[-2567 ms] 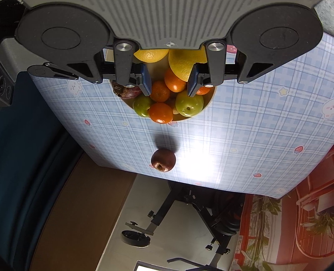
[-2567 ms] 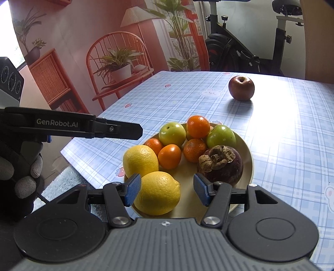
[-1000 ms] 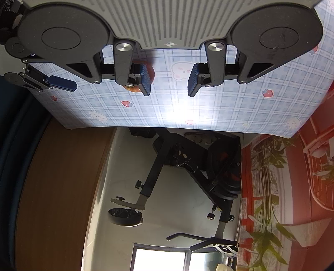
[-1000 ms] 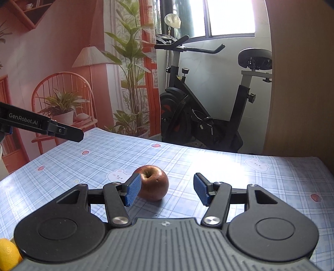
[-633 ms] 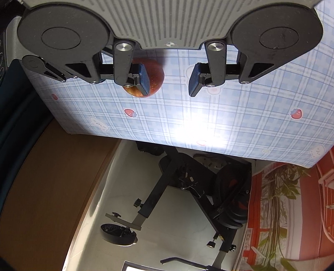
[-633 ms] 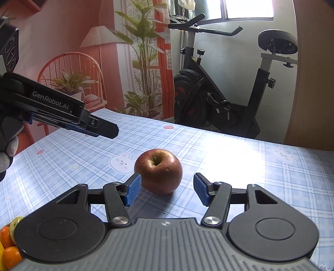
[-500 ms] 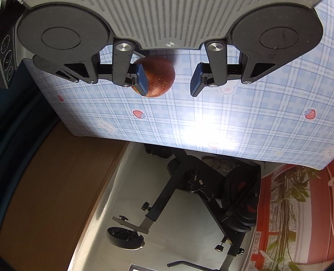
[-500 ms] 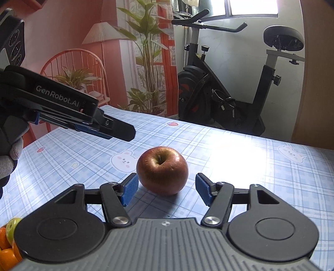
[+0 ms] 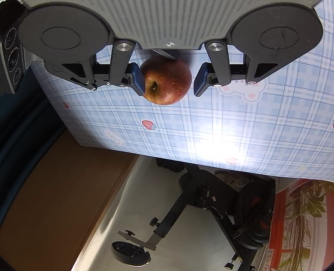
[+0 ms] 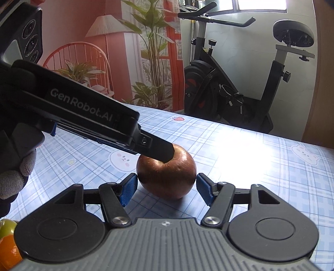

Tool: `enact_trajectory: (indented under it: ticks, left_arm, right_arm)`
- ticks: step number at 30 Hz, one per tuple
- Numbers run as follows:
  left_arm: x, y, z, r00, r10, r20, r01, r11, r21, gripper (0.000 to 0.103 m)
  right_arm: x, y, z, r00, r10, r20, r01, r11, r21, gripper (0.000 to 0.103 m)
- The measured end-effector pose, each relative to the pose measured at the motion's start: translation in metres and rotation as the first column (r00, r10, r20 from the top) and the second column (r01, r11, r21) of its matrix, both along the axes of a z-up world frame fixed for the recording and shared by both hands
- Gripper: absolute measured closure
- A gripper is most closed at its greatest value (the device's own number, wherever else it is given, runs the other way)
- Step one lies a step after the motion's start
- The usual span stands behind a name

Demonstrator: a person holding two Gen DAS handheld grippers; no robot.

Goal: Organize fruits
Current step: 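Close the left gripper on the red apple, then lift the red apple with the left gripper and carry it over the plate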

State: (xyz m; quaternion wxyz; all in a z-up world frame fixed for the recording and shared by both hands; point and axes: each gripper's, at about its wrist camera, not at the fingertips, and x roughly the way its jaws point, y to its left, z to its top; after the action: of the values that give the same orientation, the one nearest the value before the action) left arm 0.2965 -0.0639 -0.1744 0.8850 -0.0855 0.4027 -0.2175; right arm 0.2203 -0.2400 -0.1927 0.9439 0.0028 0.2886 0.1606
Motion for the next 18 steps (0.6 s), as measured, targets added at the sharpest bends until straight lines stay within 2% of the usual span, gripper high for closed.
enact_trajectory:
  ticks: [4,5,6,18]
  left_arm:
    - [0.0,0.0,-0.002,1.0,-0.004,-0.012,0.003,1.0,-0.031,0.054]
    - [0.001,0.0,-0.002,1.0,0.001,-0.016,-0.001,0.999,-0.034,0.056]
    - [0.002,0.001,-0.002,1.0,0.008,-0.017,-0.009,1.0,-0.03,0.063]
    - [-0.021,-0.002,0.009,0.999,-0.047,-0.015,0.047,0.999,0.004,0.064]
  right_arm:
    - [0.005,-0.001,-0.002,1.0,-0.004,-0.011,0.004,1.0,0.004,0.036]
    - [0.006,0.0,-0.003,1.0,-0.003,-0.015,0.003,1.0,0.0,0.036]
    - [0.006,0.0,-0.003,1.0,-0.004,-0.016,0.004,1.0,-0.005,0.036]
    - [-0.017,0.003,0.007,0.999,-0.008,-0.048,0.008,1.0,0.001,0.038]
